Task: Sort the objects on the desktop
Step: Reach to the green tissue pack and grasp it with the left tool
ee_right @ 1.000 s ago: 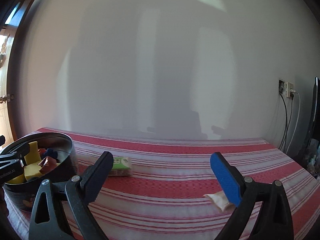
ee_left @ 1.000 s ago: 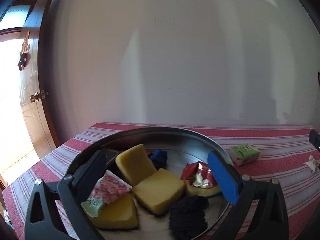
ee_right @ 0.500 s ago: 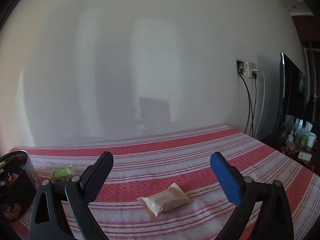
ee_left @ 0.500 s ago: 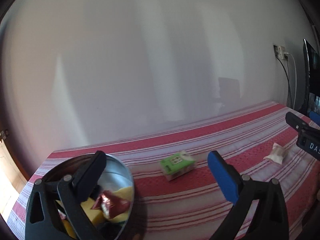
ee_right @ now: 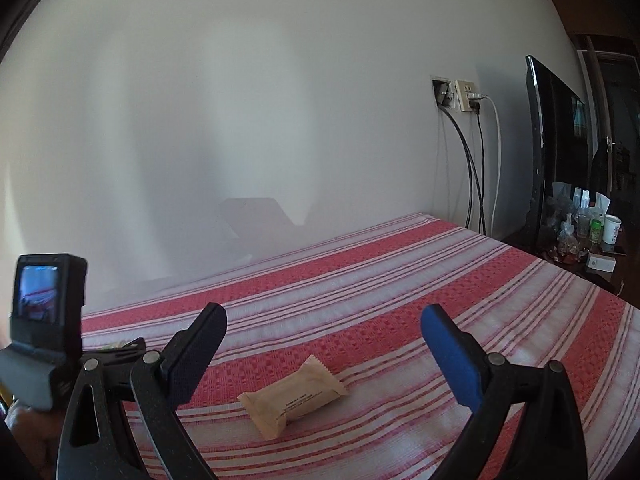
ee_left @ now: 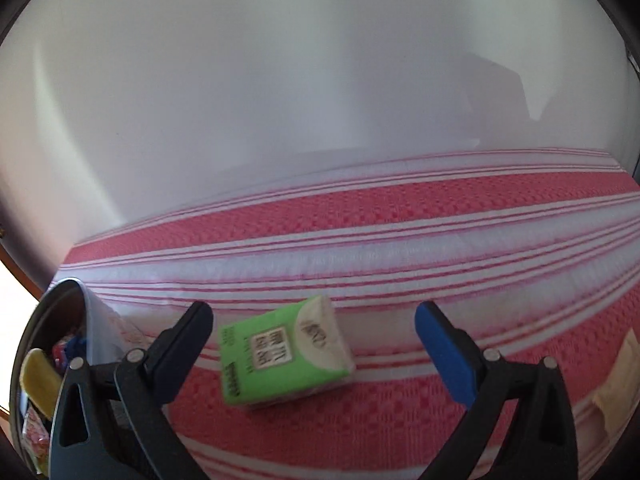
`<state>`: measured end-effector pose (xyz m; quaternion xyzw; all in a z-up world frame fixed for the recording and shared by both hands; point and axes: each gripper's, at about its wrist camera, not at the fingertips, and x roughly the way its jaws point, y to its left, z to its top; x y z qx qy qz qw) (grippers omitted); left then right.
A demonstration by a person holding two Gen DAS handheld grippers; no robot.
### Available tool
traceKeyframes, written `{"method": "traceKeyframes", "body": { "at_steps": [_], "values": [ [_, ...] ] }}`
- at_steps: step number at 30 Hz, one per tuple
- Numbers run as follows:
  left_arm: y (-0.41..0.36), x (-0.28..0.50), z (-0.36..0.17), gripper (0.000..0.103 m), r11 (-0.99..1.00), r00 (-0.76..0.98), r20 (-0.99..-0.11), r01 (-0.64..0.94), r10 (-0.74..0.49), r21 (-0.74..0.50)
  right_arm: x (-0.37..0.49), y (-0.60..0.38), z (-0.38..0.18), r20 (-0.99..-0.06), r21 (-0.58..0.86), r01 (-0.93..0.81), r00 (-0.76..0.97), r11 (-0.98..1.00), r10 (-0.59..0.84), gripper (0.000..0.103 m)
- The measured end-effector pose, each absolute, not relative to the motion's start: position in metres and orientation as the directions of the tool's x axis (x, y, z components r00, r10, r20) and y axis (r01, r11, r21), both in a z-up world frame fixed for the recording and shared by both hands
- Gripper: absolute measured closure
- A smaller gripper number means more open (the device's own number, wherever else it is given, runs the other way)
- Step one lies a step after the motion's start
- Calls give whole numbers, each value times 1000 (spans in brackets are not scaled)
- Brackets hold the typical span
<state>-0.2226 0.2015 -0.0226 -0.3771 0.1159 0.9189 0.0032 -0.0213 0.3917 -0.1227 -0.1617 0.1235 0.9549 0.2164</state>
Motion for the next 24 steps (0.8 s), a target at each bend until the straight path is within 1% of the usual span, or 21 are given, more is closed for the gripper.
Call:
{"method": "traceKeyframes", "body": {
  "at_steps": [2, 4, 7, 13, 14, 16, 17, 19, 21, 22, 24],
  "values": [
    [204, -235, -29, 1, -975, -676, -731, -88, -90, 202, -21, 393, -124, -368, 176, -451, -855, -875, 367, 4],
    [198, -246, -34, 1, -984, -652, -751, -48, -100, 173, -21, 392, -126, -376, 182, -449, -854, -875, 360, 4],
    [187, -247, -35, 1, -987, -638, -758, 20, -134, 158, -24, 395, -129, -396, 197, -442, -853, -875, 341, 4],
    [174, -242, -38, 0, -989, -608, -781, 69, -143, 128, -26, 399, -134, -430, 235, -431, -850, -871, 304, 4],
    [175, -241, -36, 0, -986, -613, -773, 80, -165, 146, -26, 399, -135, -432, 238, -431, -850, -871, 302, 4],
    [180, -235, -30, 0, -968, -639, -729, 122, -246, 220, -27, 402, -136, -435, 244, -433, -849, -868, 300, 4],
    [181, -230, -27, 0, -961, -654, -705, 144, -273, 238, -27, 403, -136, -438, 247, -433, -848, -867, 299, 4],
    [181, -227, -25, 0, -963, -652, -709, 154, -268, 223, -28, 404, -136, -443, 252, -435, -846, -865, 296, 4],
    [181, -227, -32, 0, -976, -608, -763, 136, -219, 171, -28, 404, -137, -443, 255, -433, -847, -864, 294, 4],
    [181, -225, -34, 0, -977, -595, -775, 138, -213, 162, -27, 404, -137, -443, 255, -434, -847, -864, 294, 4],
    [180, -222, -33, 0, -975, -597, -773, 174, -216, 139, -28, 405, -136, -444, 257, -432, -847, -865, 291, 4]
  ]
}}
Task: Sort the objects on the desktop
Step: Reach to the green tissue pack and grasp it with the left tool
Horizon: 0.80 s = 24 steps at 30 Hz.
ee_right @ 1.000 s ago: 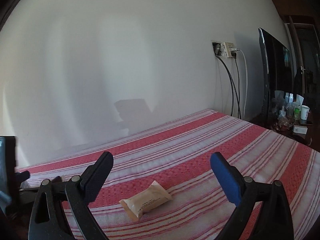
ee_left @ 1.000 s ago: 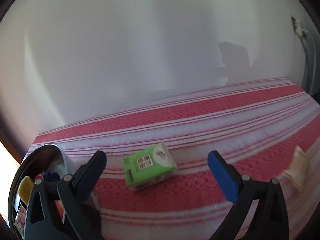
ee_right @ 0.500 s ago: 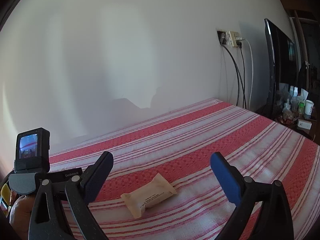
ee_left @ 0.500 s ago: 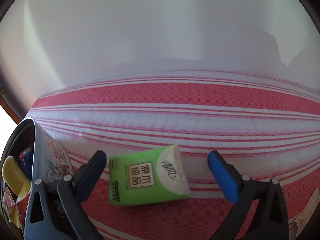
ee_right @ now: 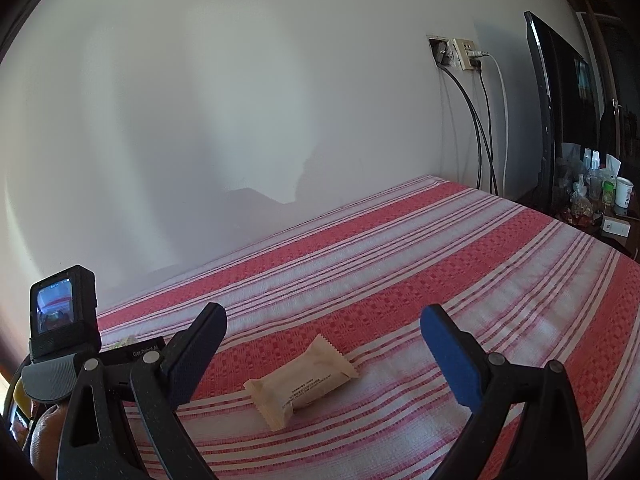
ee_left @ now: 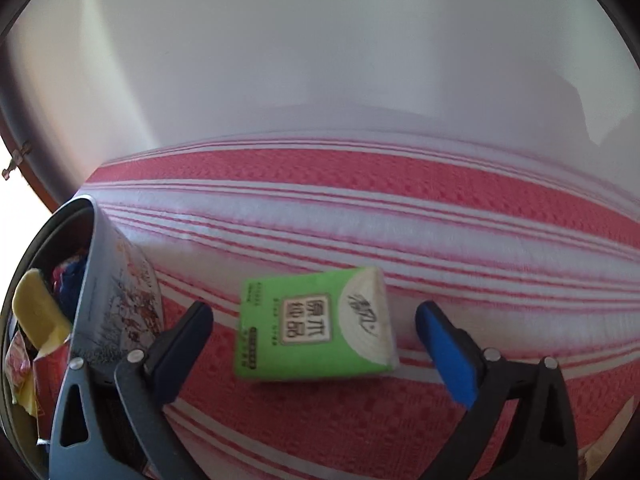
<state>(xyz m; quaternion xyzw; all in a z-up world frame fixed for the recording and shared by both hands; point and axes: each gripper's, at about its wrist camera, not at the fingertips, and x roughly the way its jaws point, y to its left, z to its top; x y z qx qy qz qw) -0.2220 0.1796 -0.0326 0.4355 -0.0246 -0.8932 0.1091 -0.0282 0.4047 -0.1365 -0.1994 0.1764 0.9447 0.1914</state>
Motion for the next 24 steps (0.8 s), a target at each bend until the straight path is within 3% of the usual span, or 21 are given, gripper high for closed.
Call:
{"method": "traceKeyframes", "body": {
  "at_steps": [5, 10, 13, 14, 15, 18, 24],
  "values": [
    [166, -231, -43, 0, -984, -569, -818, 177, -89, -16, -30, 407, -137, -457, 266, -436, -842, -860, 286, 4],
    [173, -229, -40, 1, -990, -576, -815, 137, -60, -23, -31, 410, -139, -467, 282, -439, -839, -853, 278, 4],
    [181, -226, -36, 15, -996, -593, -805, 85, -30, -25, -31, 415, -142, -484, 312, -435, -838, -845, 253, 4],
    [182, -223, -34, 30, -997, -604, -797, 76, -23, -28, -30, 418, -143, -491, 330, -435, -837, -838, 242, 4],
    [183, -221, -32, 33, -997, -613, -790, 62, -11, -34, -30, 420, -144, -492, 351, -432, -840, -831, 229, 4],
    [186, -214, -29, 34, -998, -616, -788, 23, 27, -52, -30, 421, -148, -492, 399, -405, -852, -823, 180, 4],
    [198, -196, -20, 34, -998, -644, -763, -54, 66, -40, -52, 402, -157, -565, 355, -337, -820, -872, 87, 4]
  ]
}}
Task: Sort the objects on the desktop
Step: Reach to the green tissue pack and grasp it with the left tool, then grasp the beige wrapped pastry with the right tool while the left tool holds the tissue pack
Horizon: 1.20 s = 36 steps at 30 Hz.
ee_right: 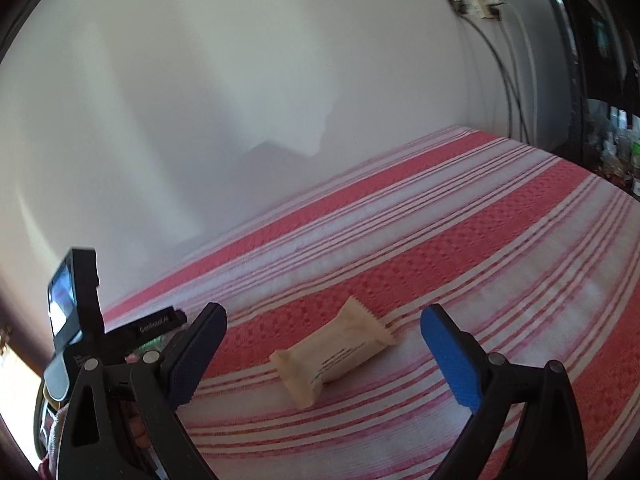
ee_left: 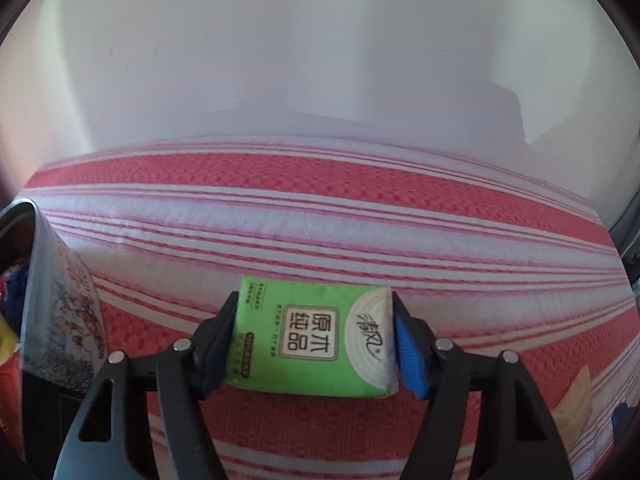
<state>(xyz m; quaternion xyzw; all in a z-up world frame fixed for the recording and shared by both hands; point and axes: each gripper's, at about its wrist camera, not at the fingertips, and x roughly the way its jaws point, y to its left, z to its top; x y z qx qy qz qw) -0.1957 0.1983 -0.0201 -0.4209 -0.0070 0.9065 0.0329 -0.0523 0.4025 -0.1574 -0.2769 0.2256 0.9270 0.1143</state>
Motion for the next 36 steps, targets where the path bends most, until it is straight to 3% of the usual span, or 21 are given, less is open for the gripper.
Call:
{"method": "traceKeyframes", "body": {
  "at_steps": [11, 15, 19, 21, 22, 23, 26, 30, 36],
  "values": [
    [171, -121, 29, 34, -975, -758, -630, -224, 170, 7, -79, 400, -178, -683, 356, -349, -730, -867, 14, 4],
    [160, -101, 34, 34, -961, -759, -615, -277, 212, 10, -98, 379, -178, -736, 231, -371, -671, -900, 88, 4],
    [141, -95, 34, 34, -958, -789, -571, -288, 227, 16, -111, 368, -179, -765, 119, -405, -620, -907, 177, 20],
    [133, -97, 30, 34, -962, -814, -544, -270, 203, 44, -113, 366, -179, -765, 90, -417, -610, -904, 205, 39],
    [132, -96, 30, 34, -963, -817, -541, -266, 198, 49, -113, 367, -178, -763, 79, -426, -607, -901, 220, 55],
    [131, -96, 30, 34, -962, -815, -541, -271, 206, 42, -112, 368, -177, -761, 86, -428, -611, -900, 217, 60],
    [132, -102, 28, 33, -964, -811, -547, -264, 206, 28, -103, 376, -177, -748, 154, -426, -639, -892, 176, 63],
    [134, -103, 28, 34, -969, -801, -563, -249, 201, 8, -86, 395, -175, -662, 366, -348, -749, -863, 22, 64],
    [139, -91, 32, 34, -968, -821, -535, -250, 201, 20, -69, 385, -155, -535, 376, -264, -844, -888, 25, 64]
  ]
}}
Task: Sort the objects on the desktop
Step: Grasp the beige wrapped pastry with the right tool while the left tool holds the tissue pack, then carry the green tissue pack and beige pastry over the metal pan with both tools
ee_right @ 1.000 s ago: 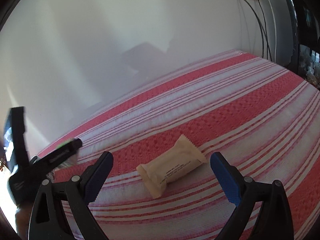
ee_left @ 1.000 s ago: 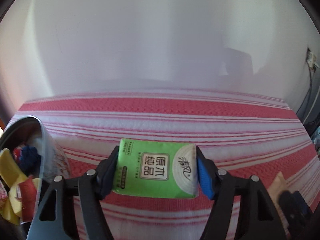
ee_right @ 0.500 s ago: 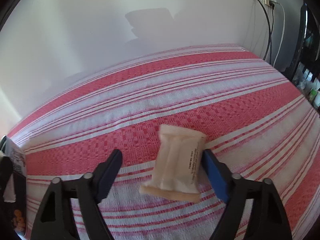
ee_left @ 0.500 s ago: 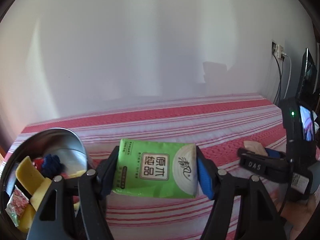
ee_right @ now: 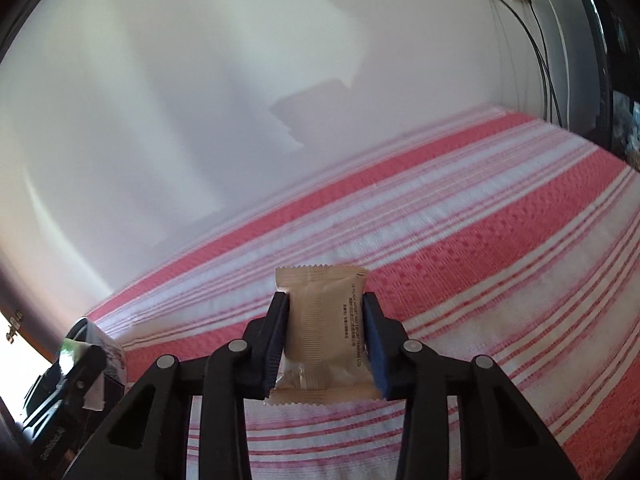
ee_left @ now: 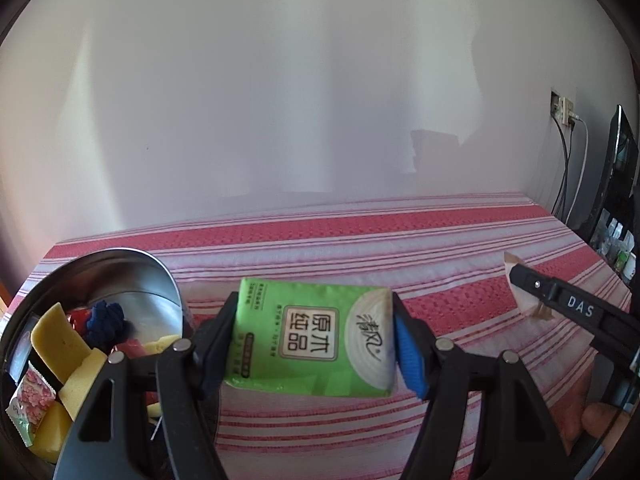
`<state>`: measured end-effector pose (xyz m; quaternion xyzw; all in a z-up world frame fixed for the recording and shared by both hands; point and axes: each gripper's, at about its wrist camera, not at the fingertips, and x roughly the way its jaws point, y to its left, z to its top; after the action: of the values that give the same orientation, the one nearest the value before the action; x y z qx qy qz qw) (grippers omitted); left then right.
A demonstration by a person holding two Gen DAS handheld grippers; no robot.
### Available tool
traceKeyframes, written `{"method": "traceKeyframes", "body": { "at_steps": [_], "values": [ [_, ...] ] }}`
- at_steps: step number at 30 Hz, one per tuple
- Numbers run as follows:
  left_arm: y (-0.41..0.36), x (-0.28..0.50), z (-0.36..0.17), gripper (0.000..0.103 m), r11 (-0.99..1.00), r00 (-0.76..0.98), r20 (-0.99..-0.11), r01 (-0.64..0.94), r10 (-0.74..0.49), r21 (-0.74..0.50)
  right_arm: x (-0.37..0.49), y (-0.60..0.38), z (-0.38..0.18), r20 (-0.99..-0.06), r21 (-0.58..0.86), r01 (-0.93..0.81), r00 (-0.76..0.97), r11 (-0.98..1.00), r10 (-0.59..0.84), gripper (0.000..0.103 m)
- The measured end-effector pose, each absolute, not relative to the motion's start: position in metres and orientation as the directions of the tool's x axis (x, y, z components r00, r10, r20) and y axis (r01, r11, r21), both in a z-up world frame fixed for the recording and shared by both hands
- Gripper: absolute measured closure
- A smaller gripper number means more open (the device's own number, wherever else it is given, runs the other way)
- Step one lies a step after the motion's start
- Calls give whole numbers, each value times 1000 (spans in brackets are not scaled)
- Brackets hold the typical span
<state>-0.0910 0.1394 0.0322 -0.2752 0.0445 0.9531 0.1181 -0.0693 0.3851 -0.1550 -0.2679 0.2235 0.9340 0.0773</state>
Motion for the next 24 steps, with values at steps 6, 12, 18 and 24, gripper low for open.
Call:
{"method": "traceKeyframes", "body": {
  "at_steps": [6, 12, 18, 24],
  "values": [
    [142, -87, 33, 34, -968, -842, -507, -244, 182, 58, -67, 359, -144, -482, 316, -176, -876, -932, 2, 64],
    [134, -73, 36, 34, -973, -856, -489, -224, 167, 58, -62, 342, -140, -449, 286, -139, -893, -948, -5, 63],
    [120, -47, 42, 34, -977, -881, -448, -201, 152, 64, -45, 324, -136, -416, 269, -122, -909, -955, 0, 64],
    [102, -29, 46, 33, -977, -886, -435, -204, 158, 61, -41, 330, -139, -402, 290, -114, -915, -950, -13, 64]
  ]
}}
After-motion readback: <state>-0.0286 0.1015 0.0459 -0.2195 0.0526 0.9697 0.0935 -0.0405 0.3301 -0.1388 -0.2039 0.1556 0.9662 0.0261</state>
